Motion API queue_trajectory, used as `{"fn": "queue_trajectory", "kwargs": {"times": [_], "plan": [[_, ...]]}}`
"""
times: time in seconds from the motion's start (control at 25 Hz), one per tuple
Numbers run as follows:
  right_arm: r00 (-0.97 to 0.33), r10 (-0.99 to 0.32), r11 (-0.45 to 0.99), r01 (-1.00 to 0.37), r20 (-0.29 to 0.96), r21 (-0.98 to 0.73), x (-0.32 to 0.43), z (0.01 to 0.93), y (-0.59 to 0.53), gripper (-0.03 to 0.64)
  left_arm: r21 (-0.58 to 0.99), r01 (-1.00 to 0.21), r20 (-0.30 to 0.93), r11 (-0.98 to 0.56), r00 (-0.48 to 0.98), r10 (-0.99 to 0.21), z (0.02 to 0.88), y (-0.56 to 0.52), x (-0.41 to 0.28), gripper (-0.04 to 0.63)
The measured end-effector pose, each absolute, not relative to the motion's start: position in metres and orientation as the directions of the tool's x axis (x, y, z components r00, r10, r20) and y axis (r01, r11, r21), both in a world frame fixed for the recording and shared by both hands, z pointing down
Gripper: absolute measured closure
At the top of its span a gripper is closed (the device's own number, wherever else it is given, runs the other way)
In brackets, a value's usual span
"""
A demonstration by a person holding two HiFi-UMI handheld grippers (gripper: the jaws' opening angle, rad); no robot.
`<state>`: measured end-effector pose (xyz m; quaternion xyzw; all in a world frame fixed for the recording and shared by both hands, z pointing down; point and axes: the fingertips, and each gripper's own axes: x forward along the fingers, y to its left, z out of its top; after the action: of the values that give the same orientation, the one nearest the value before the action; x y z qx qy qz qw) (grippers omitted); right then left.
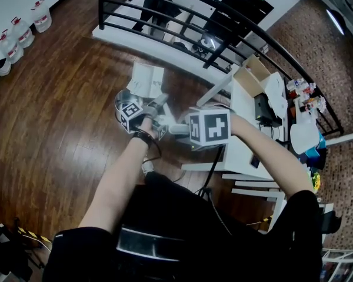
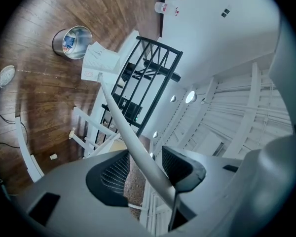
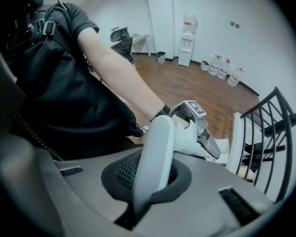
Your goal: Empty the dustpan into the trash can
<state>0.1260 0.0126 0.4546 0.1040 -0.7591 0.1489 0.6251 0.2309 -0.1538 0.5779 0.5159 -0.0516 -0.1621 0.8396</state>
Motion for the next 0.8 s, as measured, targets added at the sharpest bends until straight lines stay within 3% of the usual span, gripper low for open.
{"fn": "queue_trajectory", "kwargs": {"times": [0.24, 0.4, 0.8], "plan": [[-0.102, 0.068, 0.959, -0.268, 0.993, -0.093, 0.132, 0.452, 0.012, 0.604, 0.874, 0.238, -0.084, 0.425, 0.933, -0.349, 0.58, -0.155, 0.228, 0.4], [-0.018, 0.092, 0.982, -0.163, 0.996, -0.094, 0.124, 0.447, 0.014, 0.606, 0.862, 0.268, -0.041, 0.43, 0.882, -0.469, 0.596, -0.176, 0.223, 0.405], [0.137, 0.092, 0.996, -0.023, 0.986, -0.09, 0.119, 0.45, 0.011, 0.611, 0.862, 0.278, -0.044, 0.425, 0.874, -0.484, 0.596, -0.18, 0.216, 0.414]]}}
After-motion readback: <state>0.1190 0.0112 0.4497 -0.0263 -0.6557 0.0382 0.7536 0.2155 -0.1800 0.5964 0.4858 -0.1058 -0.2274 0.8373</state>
